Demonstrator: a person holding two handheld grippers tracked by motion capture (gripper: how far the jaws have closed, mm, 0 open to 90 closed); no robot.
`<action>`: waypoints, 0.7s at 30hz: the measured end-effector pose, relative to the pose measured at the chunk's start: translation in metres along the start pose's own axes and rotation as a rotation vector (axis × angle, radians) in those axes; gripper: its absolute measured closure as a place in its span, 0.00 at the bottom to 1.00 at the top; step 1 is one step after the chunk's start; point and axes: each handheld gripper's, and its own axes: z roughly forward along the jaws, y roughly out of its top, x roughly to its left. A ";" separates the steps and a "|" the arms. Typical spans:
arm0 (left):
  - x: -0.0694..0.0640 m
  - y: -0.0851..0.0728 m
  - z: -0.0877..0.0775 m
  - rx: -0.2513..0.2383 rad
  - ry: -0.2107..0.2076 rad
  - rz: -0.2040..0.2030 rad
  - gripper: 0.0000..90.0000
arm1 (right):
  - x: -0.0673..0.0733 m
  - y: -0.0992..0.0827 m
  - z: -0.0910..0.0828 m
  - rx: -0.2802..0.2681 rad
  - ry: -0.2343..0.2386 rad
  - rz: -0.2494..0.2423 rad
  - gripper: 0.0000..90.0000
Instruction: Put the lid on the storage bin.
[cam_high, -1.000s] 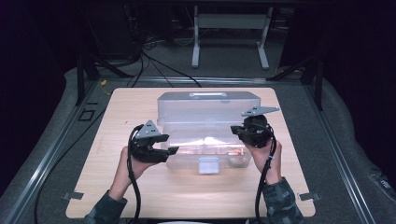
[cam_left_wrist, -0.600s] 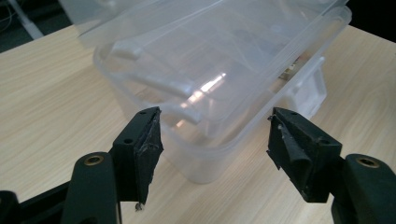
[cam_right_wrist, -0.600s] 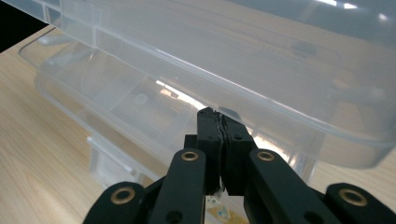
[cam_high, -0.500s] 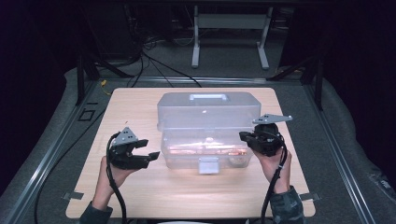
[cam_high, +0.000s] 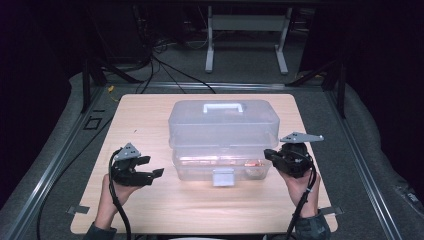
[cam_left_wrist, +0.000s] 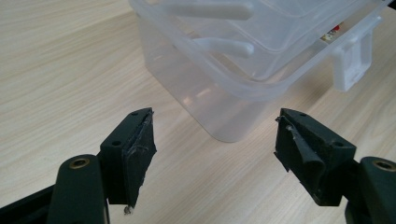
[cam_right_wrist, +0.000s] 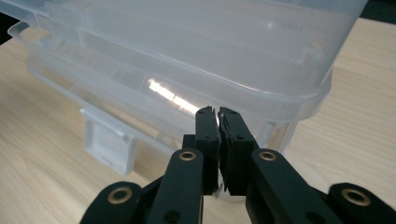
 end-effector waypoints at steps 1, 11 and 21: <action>0.000 -0.001 0.001 0.005 -0.001 -0.008 0.31 | 0.000 -0.002 0.000 0.000 -0.002 0.005 0.96; 0.004 -0.008 0.007 0.019 -0.003 -0.021 0.30 | 0.001 -0.012 0.006 0.009 0.012 0.023 0.96; 0.010 -0.015 0.013 0.040 0.003 -0.036 0.28 | -0.002 -0.023 0.014 0.041 0.016 0.036 0.96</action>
